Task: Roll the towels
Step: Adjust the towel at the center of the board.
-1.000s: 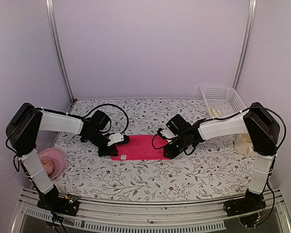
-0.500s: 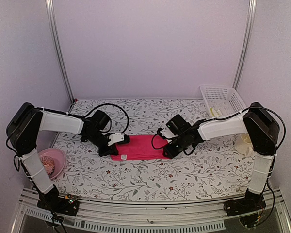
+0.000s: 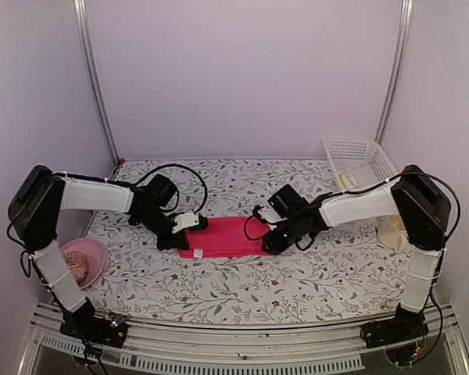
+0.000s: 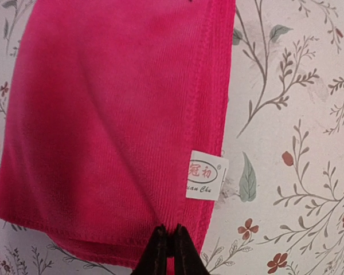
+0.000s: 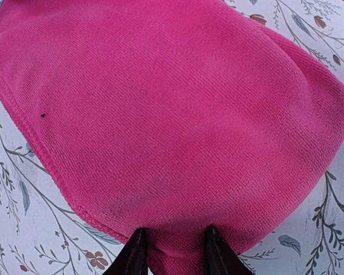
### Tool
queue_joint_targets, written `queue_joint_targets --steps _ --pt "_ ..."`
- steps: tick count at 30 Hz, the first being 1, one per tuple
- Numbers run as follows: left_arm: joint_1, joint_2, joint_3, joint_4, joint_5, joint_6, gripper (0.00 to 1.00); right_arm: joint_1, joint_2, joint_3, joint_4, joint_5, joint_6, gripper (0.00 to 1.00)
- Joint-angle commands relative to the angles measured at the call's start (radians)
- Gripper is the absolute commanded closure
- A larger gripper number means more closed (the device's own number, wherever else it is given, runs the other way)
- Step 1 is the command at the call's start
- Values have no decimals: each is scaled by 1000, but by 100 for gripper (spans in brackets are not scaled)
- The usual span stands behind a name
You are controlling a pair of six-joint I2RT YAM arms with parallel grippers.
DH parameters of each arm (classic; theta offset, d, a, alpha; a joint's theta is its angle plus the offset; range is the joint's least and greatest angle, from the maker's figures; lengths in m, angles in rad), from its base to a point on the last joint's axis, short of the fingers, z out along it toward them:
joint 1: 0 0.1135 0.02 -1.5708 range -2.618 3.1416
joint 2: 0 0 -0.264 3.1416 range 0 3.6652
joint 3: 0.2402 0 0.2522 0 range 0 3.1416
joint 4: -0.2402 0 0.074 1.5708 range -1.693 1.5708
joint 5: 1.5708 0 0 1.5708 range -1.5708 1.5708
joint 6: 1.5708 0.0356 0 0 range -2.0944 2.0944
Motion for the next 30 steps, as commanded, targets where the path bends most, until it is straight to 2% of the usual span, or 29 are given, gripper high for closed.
queue_joint_targets --steps 1,8,19,21,30 --pt "-13 6 31 -62 -7 26 92 6 22 -40 -48 1 3 64" --pt "-12 23 47 -92 -11 36 96 7 16 -47 -64 11 -6 64" --pt "-14 89 79 -170 -19 54 96 7 -19 -69 -103 -6 -55 65" --pt "-13 94 84 -174 -21 54 100 6 -26 -73 -109 -7 -65 65" --pt "-13 107 112 -215 1 66 100 7 -38 -94 -137 13 -118 67"
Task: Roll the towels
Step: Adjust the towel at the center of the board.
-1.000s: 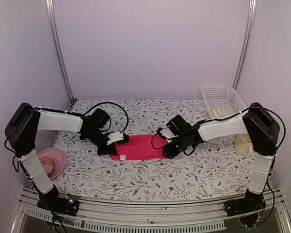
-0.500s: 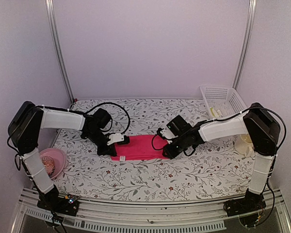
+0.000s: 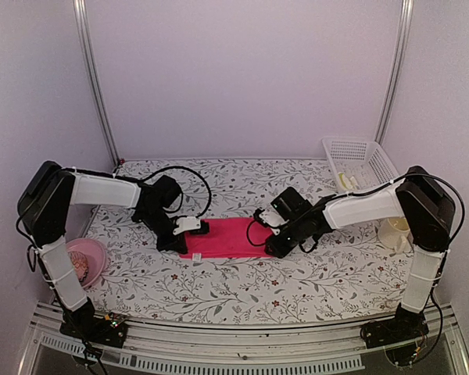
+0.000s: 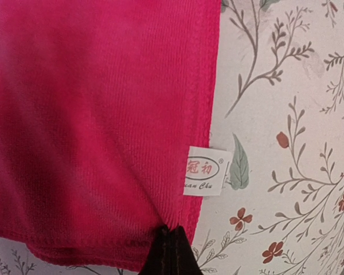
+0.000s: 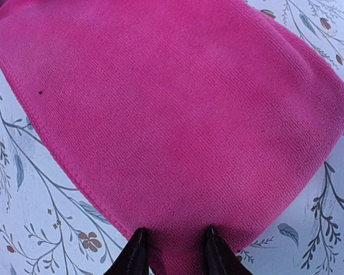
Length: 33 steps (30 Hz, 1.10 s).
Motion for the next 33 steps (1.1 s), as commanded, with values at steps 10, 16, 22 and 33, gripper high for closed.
queue_joint_targets --steps 10,16,22,33 --pt "-11 68 54 -114 15 26 100 1 -29 -74 -164 14 -62 70" --pt "-9 59 59 -115 7 19 77 0 -54 -69 -179 -5 -83 64" --pt "20 -8 104 -136 40 14 37 -11 -116 -37 -179 -35 -82 53" --pt "125 -1 235 56 112 -190 55 -132 -155 30 -55 -88 44 64"
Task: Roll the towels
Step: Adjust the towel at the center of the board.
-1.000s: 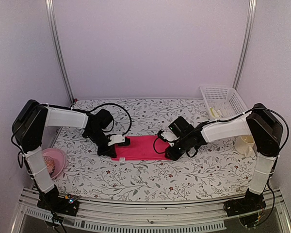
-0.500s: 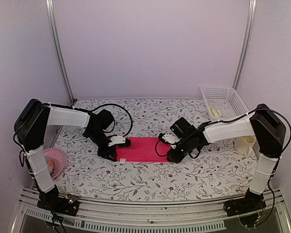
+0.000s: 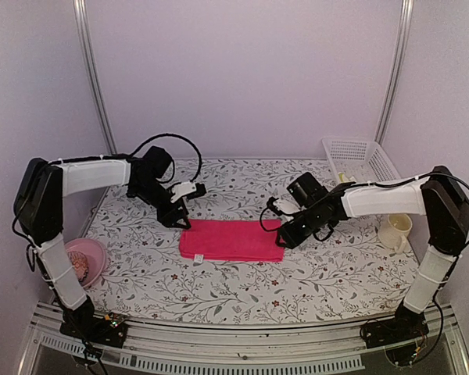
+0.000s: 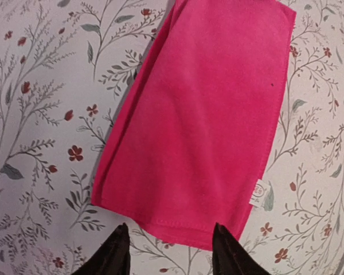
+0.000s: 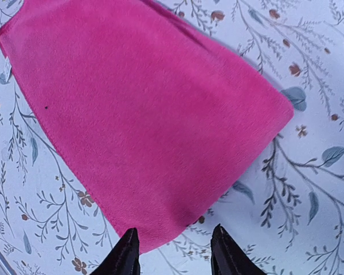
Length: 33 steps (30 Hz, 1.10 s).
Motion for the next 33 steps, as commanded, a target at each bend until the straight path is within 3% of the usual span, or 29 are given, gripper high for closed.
queue_joint_targets --steps 1,3,6,9,17,29,33 --pt "31 19 27 165 2 -121 65 -56 -14 46 92 -32 98 70" --pt "29 57 39 222 -22 -142 73 -68 17 70 117 -37 117 78" --pt "25 120 70 259 -65 -178 74 -74 75 118 137 -19 135 87" --pt "16 145 76 289 -71 -170 74 -74 156 194 140 -12 136 90" --pt "-12 194 54 312 -69 -149 74 -73 302 296 139 -13 137 91" --pt "-57 165 -145 465 -319 -99 78 -74 341 249 136 34 141 91" --pt "-61 130 -207 577 -473 -117 78 -74 345 235 129 68 144 91"
